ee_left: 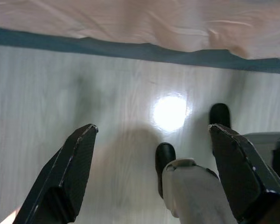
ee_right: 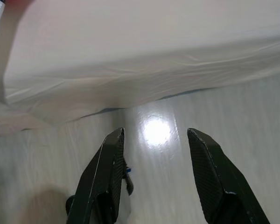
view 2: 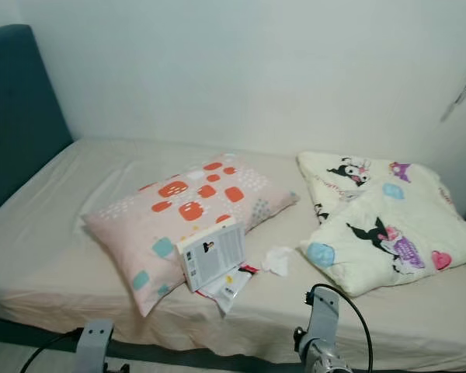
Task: Clean up the room
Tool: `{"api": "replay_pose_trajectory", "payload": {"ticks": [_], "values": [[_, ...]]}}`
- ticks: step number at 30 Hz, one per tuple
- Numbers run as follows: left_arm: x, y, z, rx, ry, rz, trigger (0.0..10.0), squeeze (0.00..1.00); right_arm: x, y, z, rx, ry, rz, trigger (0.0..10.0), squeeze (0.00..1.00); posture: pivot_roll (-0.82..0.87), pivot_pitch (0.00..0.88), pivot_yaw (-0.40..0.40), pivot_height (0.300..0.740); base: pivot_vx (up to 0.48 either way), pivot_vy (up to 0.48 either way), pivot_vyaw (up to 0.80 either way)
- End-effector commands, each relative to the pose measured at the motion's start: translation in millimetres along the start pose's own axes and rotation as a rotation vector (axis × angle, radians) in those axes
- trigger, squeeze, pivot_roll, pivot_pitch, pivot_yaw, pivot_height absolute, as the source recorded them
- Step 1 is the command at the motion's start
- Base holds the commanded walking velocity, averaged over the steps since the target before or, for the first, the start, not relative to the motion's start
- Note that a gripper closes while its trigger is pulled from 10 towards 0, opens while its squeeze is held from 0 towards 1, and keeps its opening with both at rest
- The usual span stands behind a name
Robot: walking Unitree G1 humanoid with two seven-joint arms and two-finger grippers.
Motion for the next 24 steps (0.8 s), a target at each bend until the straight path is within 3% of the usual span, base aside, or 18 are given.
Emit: {"api": "replay_pose_trajectory", "payload": {"ticks": [1, 4, 12, 24], "values": [[3.6, 0.6, 2.9, 0.013, 0.006, -0.011, 10.0, 0.00, -2.4, -0.2, -1.4, 0.004, -0.029, 0.013, 10.0, 0.00, 0.16, 0.000, -0.079, 0.740, 0.000, 0.000, -0.68], [7.0, 2.3, 11.6, 0.031, 0.025, -0.020, 10.0, 0.00, -8.5, -0.7, -3.4, 0.007, -0.072, 0.043, 10.0, 0.00, 0.15, 0.000, -0.080, 0.740, 0.000, 0.000, -0.23], [22.0, 5.5, 27.7, 0.063, 0.041, -0.040, 10.0, 0.00, -28.0, -1.9, -1.6, 0.031, -0.149, 0.135, 10.0, 0.00, 0.15, 0.000, -0.071, 0.740, 0.000, -0.462, 0.00], [21.6, 5.0, 23.7, 0.054, 0.036, -0.040, 10.0, 0.00, -32.4, -2.1, 2.9, 0.051, -0.153, 0.163, 10.0, 0.00, 0.15, 0.000, -0.073, 0.740, 0.000, -0.472, 0.00]]}}
Point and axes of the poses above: a point about 5 cm out from each wrist's last joint towards the gripper, its own y axis pointing out of the wrist towards the gripper, its own z axis along the axis of the wrist's last joint, x = y × z, the point moved 2 cm from there along y, pointing out of the wrist towards the gripper, and after that the axes turned 2 degrees about -y, right-handed, at the moved point
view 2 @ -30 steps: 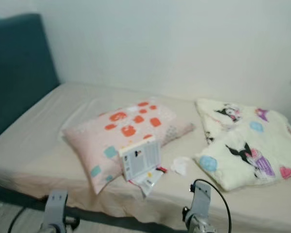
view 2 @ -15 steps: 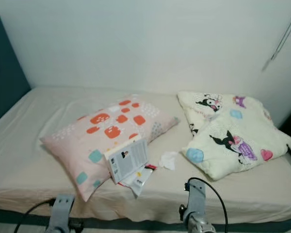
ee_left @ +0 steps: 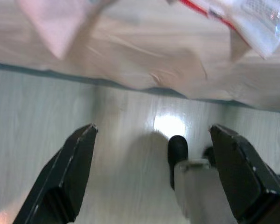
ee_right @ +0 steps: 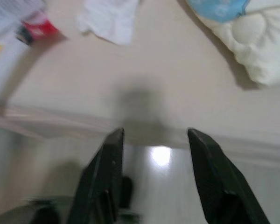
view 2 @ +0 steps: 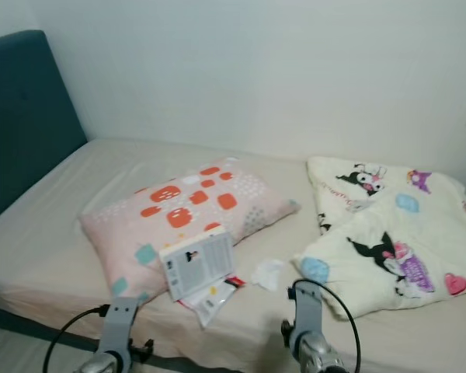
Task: Clean up the room
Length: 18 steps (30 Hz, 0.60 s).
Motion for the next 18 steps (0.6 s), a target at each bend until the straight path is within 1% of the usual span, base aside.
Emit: {"api": "replay_pose_trajectory", "payload": {"ticks": [1, 5, 9, 12, 13, 16, 18], "values": [[3.2, 0.4, -0.2, -0.006, -0.004, -0.009, 10.0, 0.00, 3.8, -1.2, -7.2, -0.020, 0.005, -0.005, 10.0, 0.00, 0.15, 0.000, -0.073, 0.740, 0.000, -0.424, 0.00], [2.8, 0.2, -1.4, -0.009, -0.005, -0.006, 10.0, 0.00, 2.4, -1.0, -6.2, -0.017, 0.007, 0.000, 10.0, 0.00, 0.15, 0.000, -0.072, 0.740, 0.000, -0.339, 0.00], [2.8, 0.1, -1.9, -0.011, -0.007, -0.001, 10.0, 0.00, 0.1, -0.8, -3.9, -0.004, 0.005, 0.023, 10.0, 0.00, 0.15, 0.000, -0.072, 0.740, 0.000, 0.000, 0.00], [3.2, 0.5, -0.1, -0.006, -0.009, -0.002, 10.0, 0.00, -1.3, -0.6, -0.8, 0.013, 0.021, 0.039, 10.0, 0.00, 0.15, 0.000, -0.073, 0.740, 0.000, 0.000, 0.00], [3.5, 0.7, 0.8, -0.004, -0.011, -0.003, 10.0, 0.00, -3.3, -0.6, 2.8, 0.039, 0.025, 0.065, 10.0, 0.00, 0.15, 0.000, -0.074, 0.740, 0.000, 0.000, 0.00], [4.8, 1.0, 2.5, 0.000, -0.012, -0.005, 10.0, 0.00, -4.9, -0.6, 3.4, 0.041, 0.015, 0.081, 10.0, 0.00, 0.15, 0.000, -0.075, 0.740, 0.000, 0.000, 0.64], [6.3, 1.3, 3.4, 0.004, -0.013, -0.009, 10.0, 0.00, -4.9, -0.6, 3.7, 0.040, -0.010, 0.081, 10.0, 0.00, 0.15, 0.000, -0.076, 0.740, 0.000, 0.000, 0.64]]}}
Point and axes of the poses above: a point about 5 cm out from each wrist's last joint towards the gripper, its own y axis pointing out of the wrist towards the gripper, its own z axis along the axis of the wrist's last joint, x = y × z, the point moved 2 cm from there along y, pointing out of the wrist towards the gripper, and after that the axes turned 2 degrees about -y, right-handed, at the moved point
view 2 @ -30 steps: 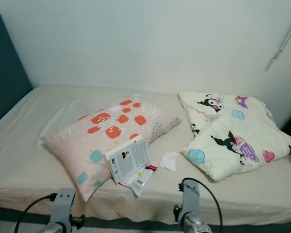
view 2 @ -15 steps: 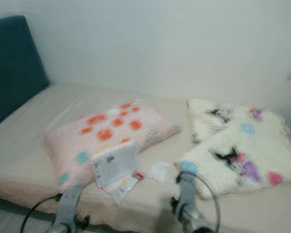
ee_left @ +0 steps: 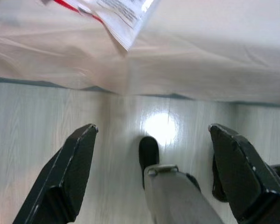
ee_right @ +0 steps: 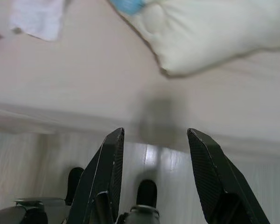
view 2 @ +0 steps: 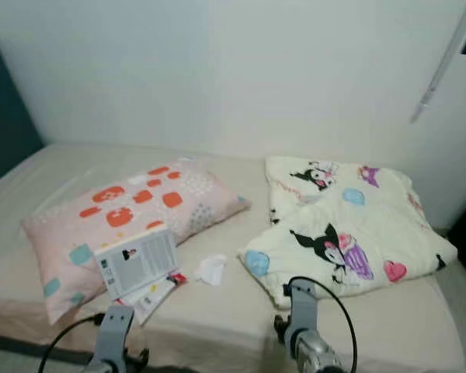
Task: Clean up the room
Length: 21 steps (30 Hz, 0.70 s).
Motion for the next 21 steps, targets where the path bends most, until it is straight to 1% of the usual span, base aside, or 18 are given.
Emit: {"api": "replay_pose_trajectory", "payload": {"ticks": [1, 4, 6, 7, 8, 10, 11, 12, 13, 14, 17, 19, 21], "values": [[-2.4, -1.3, -6.9, -0.022, -0.013, 0.010, 10.0, 0.00, -5.8, 1.2, 5.9, 0.023, -0.019, 0.021, 10.0, 0.00, 0.15, 0.000, -0.076, 0.740, 0.000, 0.000, 0.64], [-0.4, -1.3, -7.9, -0.025, -0.008, 0.001, 10.0, 0.00, -4.8, 1.2, 6.2, 0.024, -0.022, 0.016, 10.0, 0.00, 0.14, 0.000, -0.075, 0.740, 0.000, 0.000, 0.64], [3.6, -1.4, -8.8, -0.024, 0.014, -0.020, 10.0, 0.00, -1.1, 0.9, 7.0, 0.026, -0.018, 0.001, 10.0, 0.00, 0.14, 0.000, -0.074, 0.740, 0.000, 0.000, 0.64], [5.3, -1.4, -8.4, -0.019, 0.010, -0.029, 10.0, 0.00, 3.2, 0.5, 7.9, 0.028, -0.011, -0.016, 10.0, 0.00, 0.14, 0.000, -0.074, 0.740, 0.000, 0.000, 0.64], [5.3, -1.4, -8.4, -0.019, 0.010, -0.029, 10.0, 0.00, 3.2, 0.5, 7.9, 0.028, -0.011, -0.016, 10.0, 0.00, 0.14, 0.000, -0.074, 0.740, 0.000, 0.000, 0.64], [7.8, -1.1, -6.6, -0.007, -0.007, -0.044, 10.0, 0.00, 12.4, -0.4, 9.0, 0.027, -0.005, -0.061, 10.0, 0.00, 0.14, 0.000, -0.074, 0.740, 0.000, 0.000, 0.66], [7.8, -1.1, -6.6, -0.007, -0.007, -0.044, 10.0, 0.00, 12.4, -0.4, 9.0, 0.027, -0.005, -0.061, 10.0, 0.00, 0.14, 0.000, -0.074, 0.740, 0.000, 0.000, 0.66], [11.2, -0.4, -1.8, 0.011, -0.009, -0.063, 10.0, 0.00, 18.0, -0.9, 11.5, 0.032, -0.004, -0.086, 10.0, 0.00, 0.14, 0.000, -0.076, 0.740, 0.000, 0.000, 0.75], [11.2, -0.4, -1.8, 0.011, -0.009, -0.063, 10.0, 0.00, 18.0, -0.9, 11.5, 0.032, -0.004, -0.086, 10.0, 0.00, 0.14, 0.000, -0.076, 0.740, 0.000, 0.000, 0.75], [14.6, 0.3, 2.8, 0.028, -0.011, -0.083, 10.0, 0.00, 22.4, -1.3, 15.1, 0.046, 0.003, -0.105, 10.0, 0.00, 0.14, 0.000, -0.076, 0.740, 0.000, 0.000, 0.48], [23.2, 2.1, 17.6, 0.078, -0.019, -0.129, 10.0, 0.00, 32.3, -1.5, 26.3, 0.065, 0.053, -0.148, 10.0, 0.00, 0.14, 0.000, -0.074, 0.740, 0.000, 0.000, 0.00], [25.0, 2.5, 21.2, 0.089, -0.021, -0.137, 10.0, 0.00, 34.1, -1.6, 29.0, 0.070, 0.067, -0.153, 10.0, 0.00, 0.14, 0.000, -0.075, 0.740, 0.000, 0.000, 0.00], [28.8, 3.3, 29.1, 0.111, -0.016, -0.153, 10.0, 0.00, 36.5, -1.4, 35.4, 0.081, 0.078, -0.164, 10.0, 0.00, 0.14, 0.000, -0.075, 0.735, 0.000, 0.000, 0.00]]}}
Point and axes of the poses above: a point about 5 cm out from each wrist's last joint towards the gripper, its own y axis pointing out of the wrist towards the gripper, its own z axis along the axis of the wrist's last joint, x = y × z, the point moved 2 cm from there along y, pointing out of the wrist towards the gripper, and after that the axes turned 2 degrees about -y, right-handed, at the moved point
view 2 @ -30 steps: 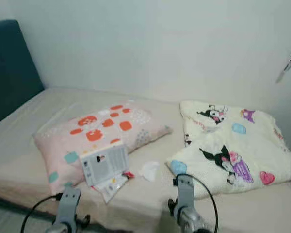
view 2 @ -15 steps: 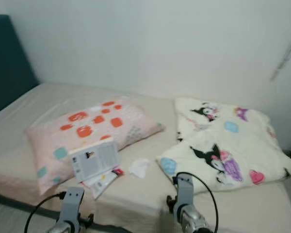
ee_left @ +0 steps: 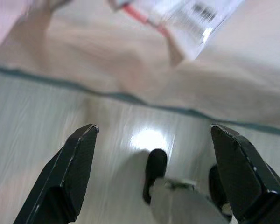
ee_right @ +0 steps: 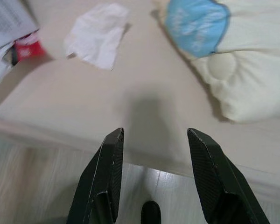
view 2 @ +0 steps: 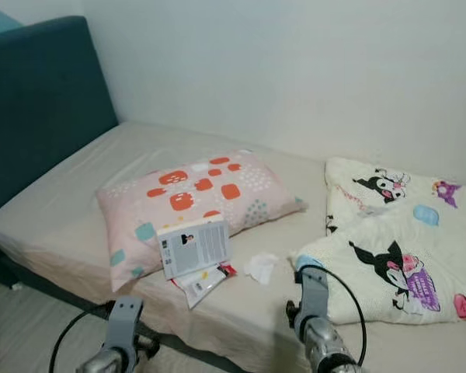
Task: Clean up the room
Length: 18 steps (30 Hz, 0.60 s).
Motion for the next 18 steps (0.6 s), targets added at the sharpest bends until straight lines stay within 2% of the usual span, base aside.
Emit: {"api": "replay_pose_trajectory", "payload": {"ticks": [1, 10, 18], "values": [[4.6, 1.2, 2.9, 0.012, -0.015, -0.016, 10.0, 0.00, 3.3, 0.6, 4.1, 0.000, 0.027, -0.014, 10.0, 0.00, 0.14, 0.000, -0.075, 0.730, 0.000, 0.000, 0.00], [8.7, 2.7, 9.4, 0.034, -0.011, -0.035, 10.0, 0.00, 2.3, 1.5, 10.7, 0.023, 0.048, -0.008, 10.0, 0.00, 0.14, 0.000, -0.075, 0.705, 0.000, 0.000, 0.00], [11.0, 4.1, 20.4, 0.082, 0.026, -0.046, 10.0, 0.00, 4.5, 2.0, 19.3, 0.055, 0.069, 0.004, 10.0, 0.00, 0.13, 0.000, -0.077, 0.675, 0.000, 0.000, 0.00]]}}
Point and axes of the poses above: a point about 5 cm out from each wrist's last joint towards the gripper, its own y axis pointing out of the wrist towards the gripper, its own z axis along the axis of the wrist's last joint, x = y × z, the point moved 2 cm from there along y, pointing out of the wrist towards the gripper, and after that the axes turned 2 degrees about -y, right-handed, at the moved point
